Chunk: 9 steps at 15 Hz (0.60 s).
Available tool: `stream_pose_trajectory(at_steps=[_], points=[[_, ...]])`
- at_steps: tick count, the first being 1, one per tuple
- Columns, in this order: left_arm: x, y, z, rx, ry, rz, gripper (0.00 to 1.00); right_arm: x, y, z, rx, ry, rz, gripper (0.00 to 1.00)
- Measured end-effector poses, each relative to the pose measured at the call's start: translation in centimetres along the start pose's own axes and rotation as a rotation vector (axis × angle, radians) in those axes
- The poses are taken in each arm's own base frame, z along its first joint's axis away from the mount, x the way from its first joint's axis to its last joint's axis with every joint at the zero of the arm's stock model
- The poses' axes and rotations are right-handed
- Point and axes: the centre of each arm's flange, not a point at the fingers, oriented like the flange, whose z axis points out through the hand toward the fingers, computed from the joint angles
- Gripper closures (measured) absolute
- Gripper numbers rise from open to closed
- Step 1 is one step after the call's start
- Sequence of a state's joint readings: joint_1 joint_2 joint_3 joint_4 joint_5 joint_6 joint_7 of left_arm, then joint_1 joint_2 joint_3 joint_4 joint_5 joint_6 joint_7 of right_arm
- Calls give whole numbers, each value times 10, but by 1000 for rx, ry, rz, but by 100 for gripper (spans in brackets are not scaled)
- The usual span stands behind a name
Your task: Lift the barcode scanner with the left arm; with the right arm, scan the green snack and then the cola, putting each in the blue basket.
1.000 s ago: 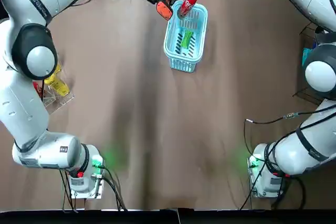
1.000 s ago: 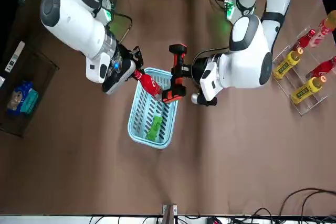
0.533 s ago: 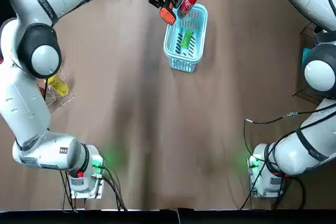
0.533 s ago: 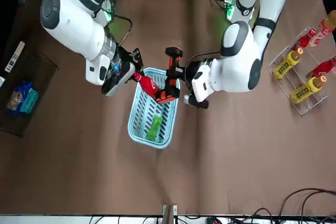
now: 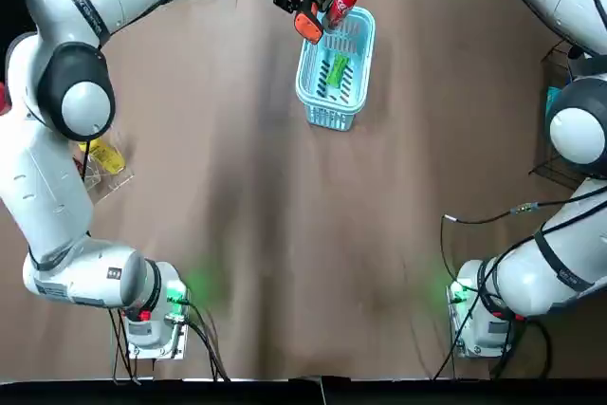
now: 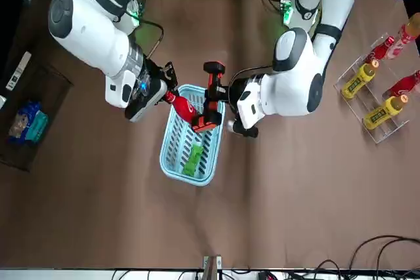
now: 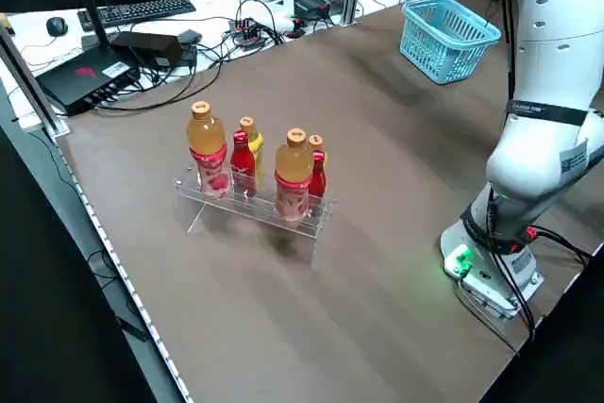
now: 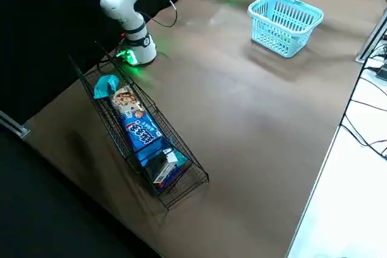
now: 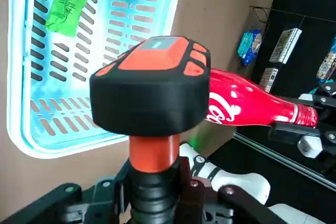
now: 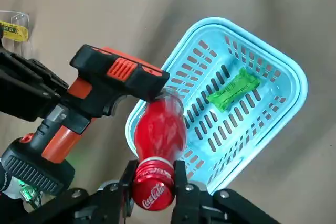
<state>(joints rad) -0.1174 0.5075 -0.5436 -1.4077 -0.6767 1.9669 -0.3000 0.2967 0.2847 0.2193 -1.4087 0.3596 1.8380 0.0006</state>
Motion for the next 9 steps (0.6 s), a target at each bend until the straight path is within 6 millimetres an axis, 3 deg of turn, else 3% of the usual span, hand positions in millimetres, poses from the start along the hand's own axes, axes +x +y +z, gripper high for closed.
stream_pose_trajectory(at_steps=[4,7,9], points=[[5,-6,-10,6,10,-26,63,0,1,0,-1,0,2,68],[12,-26,-20,98,21,-63,63,1,3,3,-1,-6,54,68],[18,-41,-34,155,35,-87,63,2,9,15,-1,-31,84,68]])
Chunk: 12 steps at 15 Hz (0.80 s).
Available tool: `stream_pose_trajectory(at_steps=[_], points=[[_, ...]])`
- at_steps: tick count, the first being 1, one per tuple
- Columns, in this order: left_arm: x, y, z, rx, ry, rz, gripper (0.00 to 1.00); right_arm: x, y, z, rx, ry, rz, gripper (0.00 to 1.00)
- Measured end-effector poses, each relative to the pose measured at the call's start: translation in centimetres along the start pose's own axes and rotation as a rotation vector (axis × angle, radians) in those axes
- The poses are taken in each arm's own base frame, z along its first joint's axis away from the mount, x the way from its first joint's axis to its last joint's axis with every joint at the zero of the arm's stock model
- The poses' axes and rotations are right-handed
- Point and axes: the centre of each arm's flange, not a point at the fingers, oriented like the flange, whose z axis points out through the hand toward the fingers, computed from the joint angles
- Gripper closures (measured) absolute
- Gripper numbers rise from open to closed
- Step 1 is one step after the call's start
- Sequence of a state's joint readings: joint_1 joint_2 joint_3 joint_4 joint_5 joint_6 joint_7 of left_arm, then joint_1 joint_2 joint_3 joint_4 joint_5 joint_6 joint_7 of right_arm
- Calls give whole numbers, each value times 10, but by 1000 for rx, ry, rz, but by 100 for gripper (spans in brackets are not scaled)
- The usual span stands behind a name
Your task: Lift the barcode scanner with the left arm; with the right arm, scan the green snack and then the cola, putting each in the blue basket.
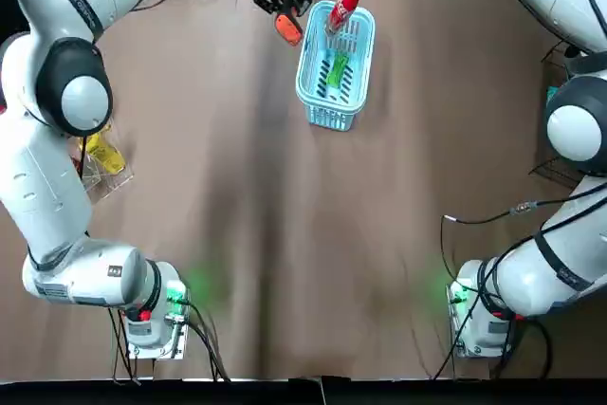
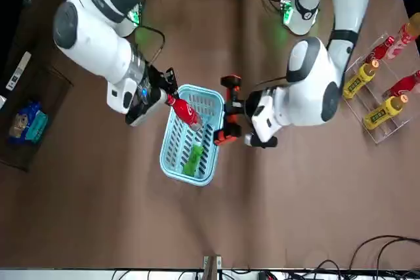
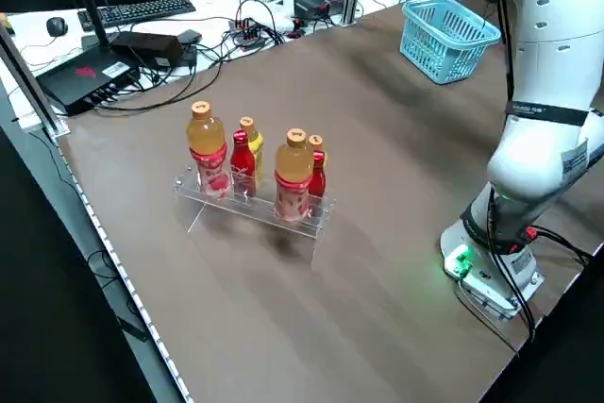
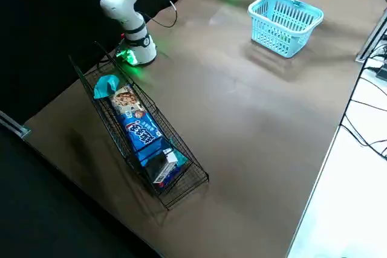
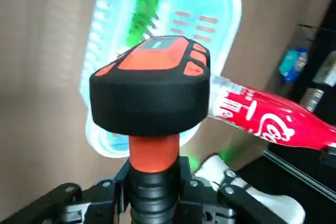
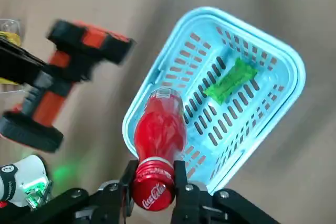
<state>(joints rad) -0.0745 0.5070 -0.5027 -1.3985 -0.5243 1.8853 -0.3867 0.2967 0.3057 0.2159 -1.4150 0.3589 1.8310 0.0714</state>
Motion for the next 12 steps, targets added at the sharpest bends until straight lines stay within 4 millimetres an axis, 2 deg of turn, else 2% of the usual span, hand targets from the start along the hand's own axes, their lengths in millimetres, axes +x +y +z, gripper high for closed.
stream_pose_trajectory(at_steps=[4,8,10,12], points=[[18,-40,-40,110,74,-30,63,2,15,48,-32,-80,55,68],[40,-111,-82,301,139,-79,63,-1,1,121,-156,-158,173,68],[53,-149,-87,419,163,-93,63,-5,-5,155,-188,-193,244,68],[70,-187,-78,558,175,-84,63,-7,-5,185,-232,-216,279,68]])
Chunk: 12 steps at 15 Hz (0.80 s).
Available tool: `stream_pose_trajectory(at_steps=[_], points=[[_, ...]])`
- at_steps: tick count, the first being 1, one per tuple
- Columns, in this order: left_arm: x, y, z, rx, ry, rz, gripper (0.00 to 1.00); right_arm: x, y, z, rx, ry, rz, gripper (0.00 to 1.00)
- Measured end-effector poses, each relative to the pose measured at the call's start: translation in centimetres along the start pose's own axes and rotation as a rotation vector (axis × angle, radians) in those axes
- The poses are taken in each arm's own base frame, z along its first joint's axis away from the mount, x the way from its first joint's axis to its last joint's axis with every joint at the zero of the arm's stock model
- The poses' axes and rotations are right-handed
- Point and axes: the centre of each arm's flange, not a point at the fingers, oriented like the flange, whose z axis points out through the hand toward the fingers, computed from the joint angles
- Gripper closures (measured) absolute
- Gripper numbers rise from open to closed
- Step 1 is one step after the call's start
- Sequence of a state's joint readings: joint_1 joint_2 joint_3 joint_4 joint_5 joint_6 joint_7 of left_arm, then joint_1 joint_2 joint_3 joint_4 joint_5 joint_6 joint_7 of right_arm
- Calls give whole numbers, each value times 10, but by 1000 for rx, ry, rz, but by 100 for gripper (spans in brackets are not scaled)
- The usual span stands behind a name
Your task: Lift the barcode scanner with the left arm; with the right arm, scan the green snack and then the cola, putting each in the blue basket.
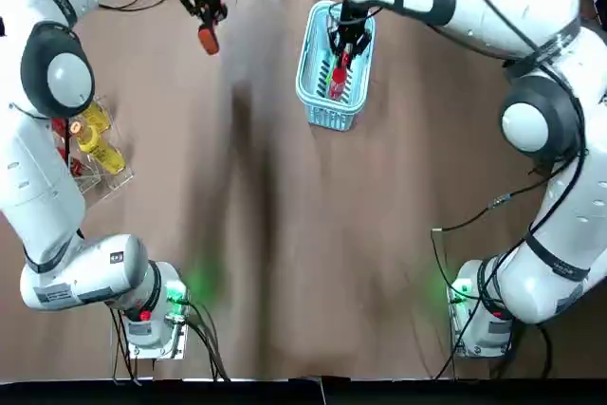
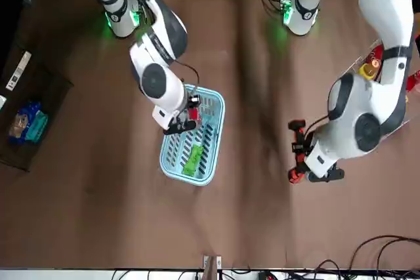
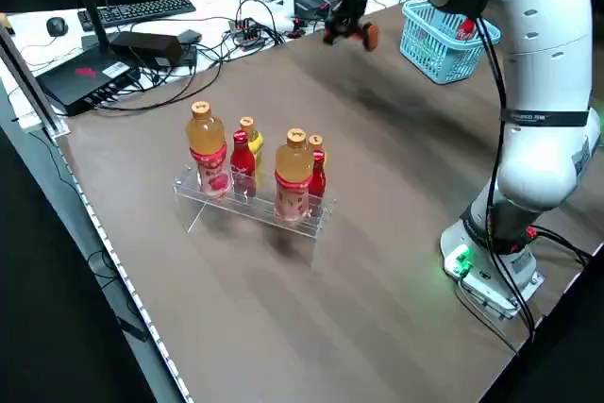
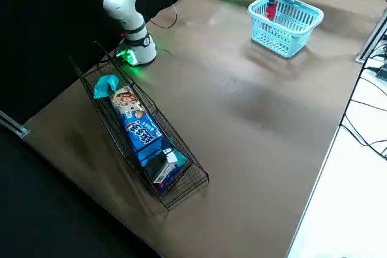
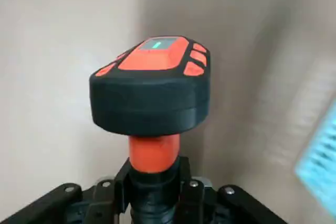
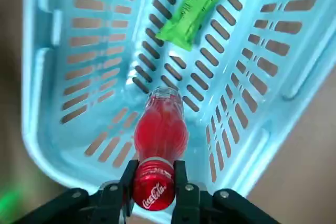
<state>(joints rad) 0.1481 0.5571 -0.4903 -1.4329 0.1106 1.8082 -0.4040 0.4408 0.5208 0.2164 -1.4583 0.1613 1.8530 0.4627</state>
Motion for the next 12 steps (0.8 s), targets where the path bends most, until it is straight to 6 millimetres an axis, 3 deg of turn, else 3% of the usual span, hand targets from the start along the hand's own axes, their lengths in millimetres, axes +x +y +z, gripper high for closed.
stream_pose_trajectory(at_steps=[3,4,6,9,12], points=[[19,-20,54,186,29,64,63,9,-3,27,-27,15,33,68],[27,-29,88,235,33,108,63,13,-1,34,-35,15,40,68],[32,-43,118,243,42,137,63,14,-1,39,-42,12,41,68],[31,-65,149,215,67,149,63,15,0,41,-49,15,46,68],[29,-69,155,206,72,159,63,16,-7,40,-38,47,50,68]])
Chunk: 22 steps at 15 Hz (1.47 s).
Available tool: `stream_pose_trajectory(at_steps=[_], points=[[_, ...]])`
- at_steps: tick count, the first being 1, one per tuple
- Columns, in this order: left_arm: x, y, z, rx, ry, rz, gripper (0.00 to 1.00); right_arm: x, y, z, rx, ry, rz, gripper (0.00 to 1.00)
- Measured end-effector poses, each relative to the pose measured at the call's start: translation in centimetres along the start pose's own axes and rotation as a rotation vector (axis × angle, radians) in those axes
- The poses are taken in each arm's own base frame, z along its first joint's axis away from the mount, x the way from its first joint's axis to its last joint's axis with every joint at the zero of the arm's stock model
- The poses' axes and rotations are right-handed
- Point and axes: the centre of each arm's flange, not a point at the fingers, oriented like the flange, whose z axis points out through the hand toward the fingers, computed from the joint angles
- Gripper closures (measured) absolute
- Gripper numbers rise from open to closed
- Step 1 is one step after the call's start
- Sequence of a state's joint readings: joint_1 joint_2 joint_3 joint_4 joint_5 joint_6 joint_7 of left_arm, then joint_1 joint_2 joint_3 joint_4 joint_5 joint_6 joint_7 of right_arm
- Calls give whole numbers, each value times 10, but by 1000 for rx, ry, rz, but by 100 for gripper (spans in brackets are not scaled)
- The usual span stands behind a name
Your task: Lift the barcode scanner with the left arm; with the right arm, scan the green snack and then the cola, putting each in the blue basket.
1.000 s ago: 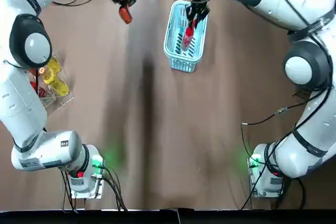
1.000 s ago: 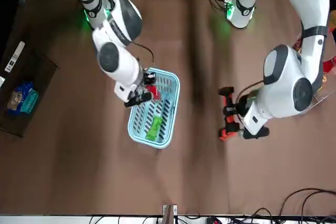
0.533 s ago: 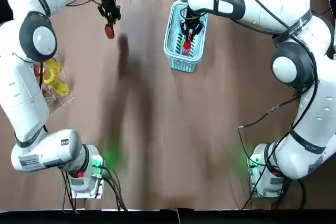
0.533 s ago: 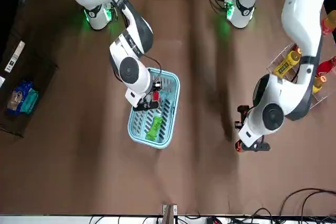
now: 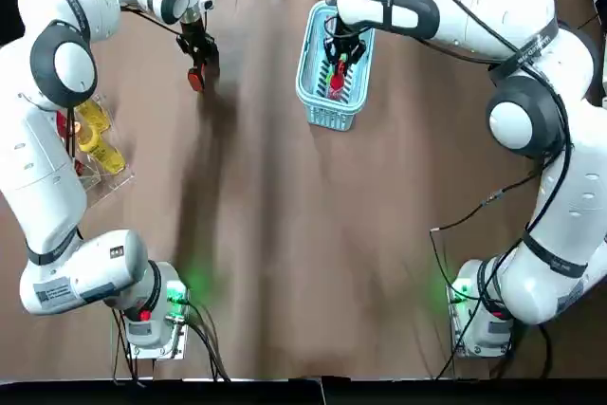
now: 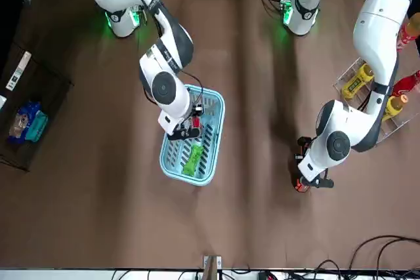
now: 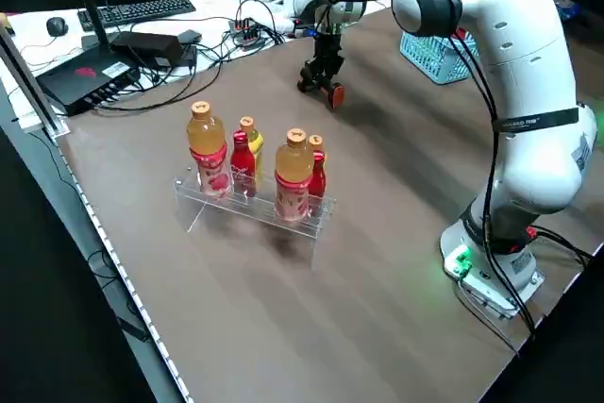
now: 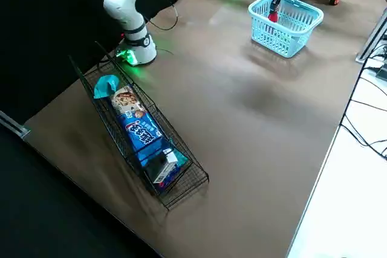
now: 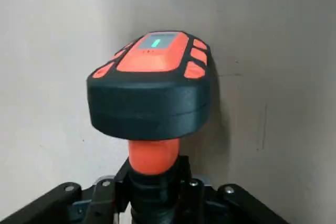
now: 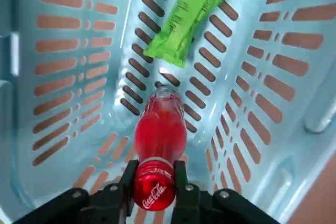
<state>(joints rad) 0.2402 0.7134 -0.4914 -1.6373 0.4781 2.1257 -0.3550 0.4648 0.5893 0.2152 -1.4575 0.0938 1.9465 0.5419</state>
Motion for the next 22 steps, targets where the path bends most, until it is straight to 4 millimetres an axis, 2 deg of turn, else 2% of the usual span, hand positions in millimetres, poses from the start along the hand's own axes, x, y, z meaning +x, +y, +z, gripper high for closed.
stream_pose_trajectory(at_steps=[2,3,8,10,12,13,16,17,19,22], points=[[0,4,-1,0,1,6,63,-2,-4,4,-22,13,-11,68],[-1,7,-1,0,2,11,59,-1,-6,9,-33,18,-15,68],[2,7,-12,-1,23,8,15,0,-8,13,-37,32,-18,68],[6,4,-23,1,44,-1,0,0,-8,13,-37,32,-18,68],[11,-4,-47,12,70,-16,0,1,-8,13,-37,33,-18,67],[11,-12,-64,29,69,-28,0,1,-9,12,-33,38,-18,63],[5,-23,-120,84,57,-52,0,3,-9,16,-30,43,-17,37],[-2,-17,-151,102,57,-48,0,4,-9,18,-30,43,-17,19],[-10,-4,-174,110,47,-34,0,5,-9,15,-26,49,-17,4],[-14,3,-210,101,75,-43,0,9,-12,1,-11,75,-16,0]])
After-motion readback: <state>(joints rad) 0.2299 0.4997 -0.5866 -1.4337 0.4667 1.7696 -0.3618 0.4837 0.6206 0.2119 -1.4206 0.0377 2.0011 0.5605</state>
